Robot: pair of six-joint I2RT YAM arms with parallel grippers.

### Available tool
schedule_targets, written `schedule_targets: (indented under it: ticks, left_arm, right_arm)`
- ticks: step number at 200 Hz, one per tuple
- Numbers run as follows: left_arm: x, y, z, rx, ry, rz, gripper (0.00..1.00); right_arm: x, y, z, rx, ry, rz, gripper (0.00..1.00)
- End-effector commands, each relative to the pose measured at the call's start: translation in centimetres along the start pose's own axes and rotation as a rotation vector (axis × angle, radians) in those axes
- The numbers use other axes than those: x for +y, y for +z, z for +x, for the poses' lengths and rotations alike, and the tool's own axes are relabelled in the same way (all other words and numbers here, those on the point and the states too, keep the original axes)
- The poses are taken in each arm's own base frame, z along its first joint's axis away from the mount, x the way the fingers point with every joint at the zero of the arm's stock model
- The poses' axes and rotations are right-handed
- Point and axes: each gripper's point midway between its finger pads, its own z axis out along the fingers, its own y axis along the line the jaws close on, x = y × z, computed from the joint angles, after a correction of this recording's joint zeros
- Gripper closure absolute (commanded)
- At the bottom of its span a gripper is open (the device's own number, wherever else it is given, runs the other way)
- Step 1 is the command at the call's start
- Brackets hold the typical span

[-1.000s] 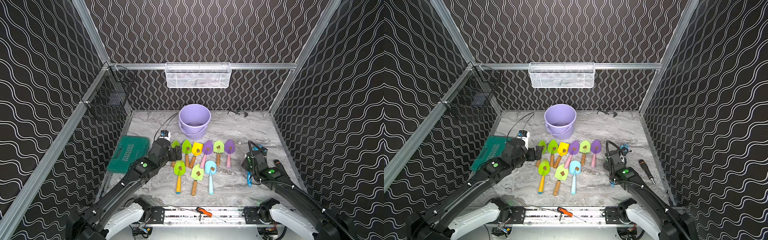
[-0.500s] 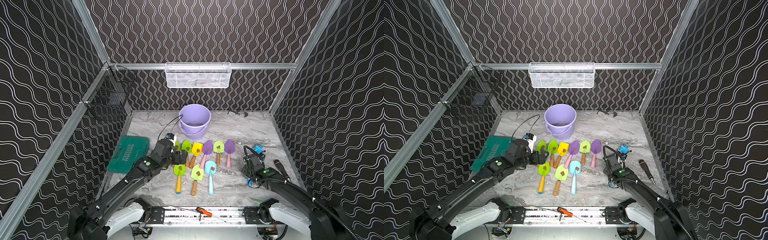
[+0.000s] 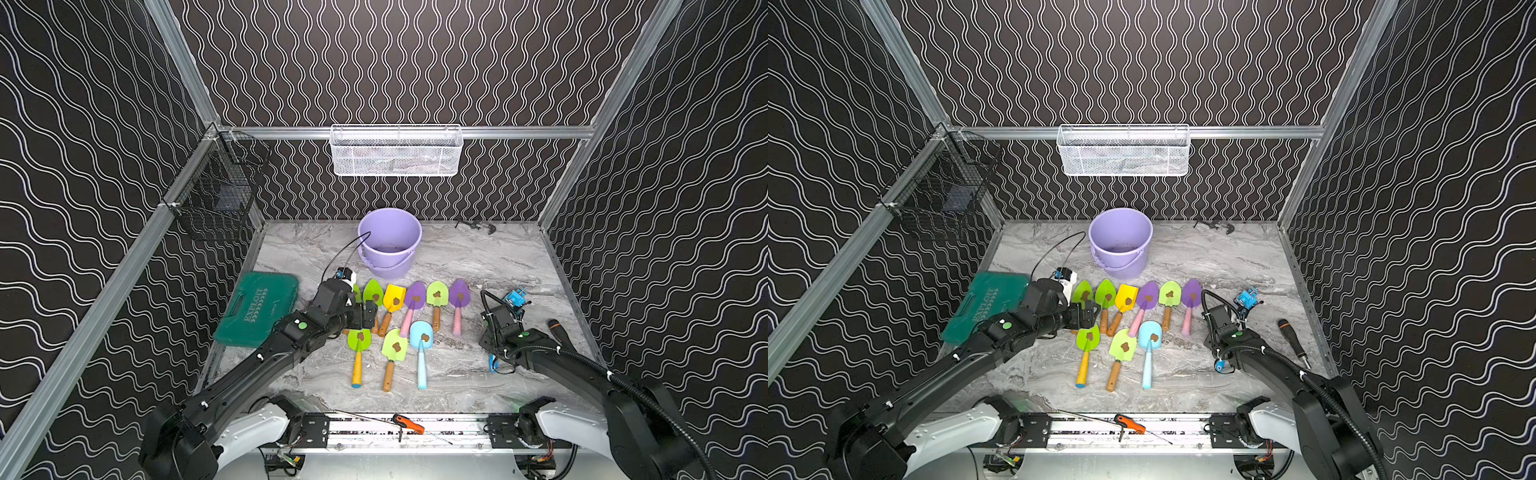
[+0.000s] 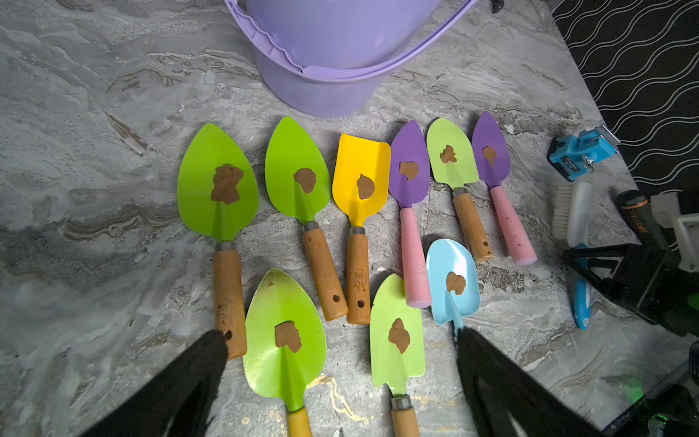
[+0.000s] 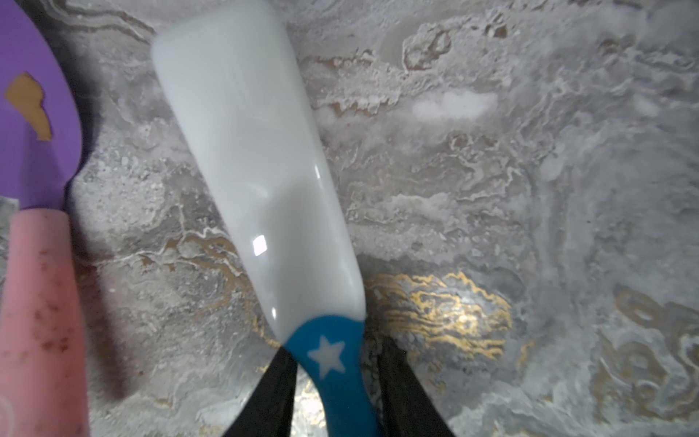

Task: Brush the soil off the hand trowel and place it into the bucket
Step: Pick up the brush from the center of the board.

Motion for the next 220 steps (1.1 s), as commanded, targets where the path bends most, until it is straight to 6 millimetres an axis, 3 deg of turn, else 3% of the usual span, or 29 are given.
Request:
schedule_targets:
  ticks: [1, 54, 73, 106, 124, 148, 180, 220]
  left_arm:
    - [-1.1, 0.1, -1.5, -0.065, -0.029, 0.050, 0.07]
    - [-2.9, 1.8, -0.1, 0.041, 0.002, 0.136, 0.08]
    - [-3.2, 1.6, -0.2, 0.027, 0.002, 0.158, 0.09]
    - [-3.5, 1.1, -0.7, 0.009, 0.013, 0.172, 0.06]
    - [-3.7, 0.9, -0.7, 0.034, 0.021, 0.171, 0.05]
    - [-5.1, 0.3, -0.8, 0.037, 0.021, 0.238, 0.04]
    - [-7.5, -0.3, -1.9, 0.033, -0.018, 0.349, 0.01]
    - [-9.7, -0.6, -3.1, 0.009, -0.044, 0.431, 0.01]
  right_arm:
    - [0.4, 0.0, -0.3, -0.002, 0.010, -0.005, 0.68]
    - [0.7, 0.4, -0.2, 0.015, -0.004, 0.006, 0.83]
    - [0.7, 0.4, -0.2, 0.014, -0.008, 0.007, 1.00]
    - [1.8, -0.7, -1.1, 0.012, -0.050, -0.024, 1.00]
    - [4.0, -3.1, -2.1, 0.006, -0.128, -0.113, 1.00]
    - [8.7, -7.7, -1.6, 0.044, -0.308, -0.334, 1.00]
    - [14.1, -13.6, 1.7, 0.160, -0.516, -0.647, 1.00]
    - [17.2, -17.8, 4.4, 0.188, -0.650, -0.795, 1.00]
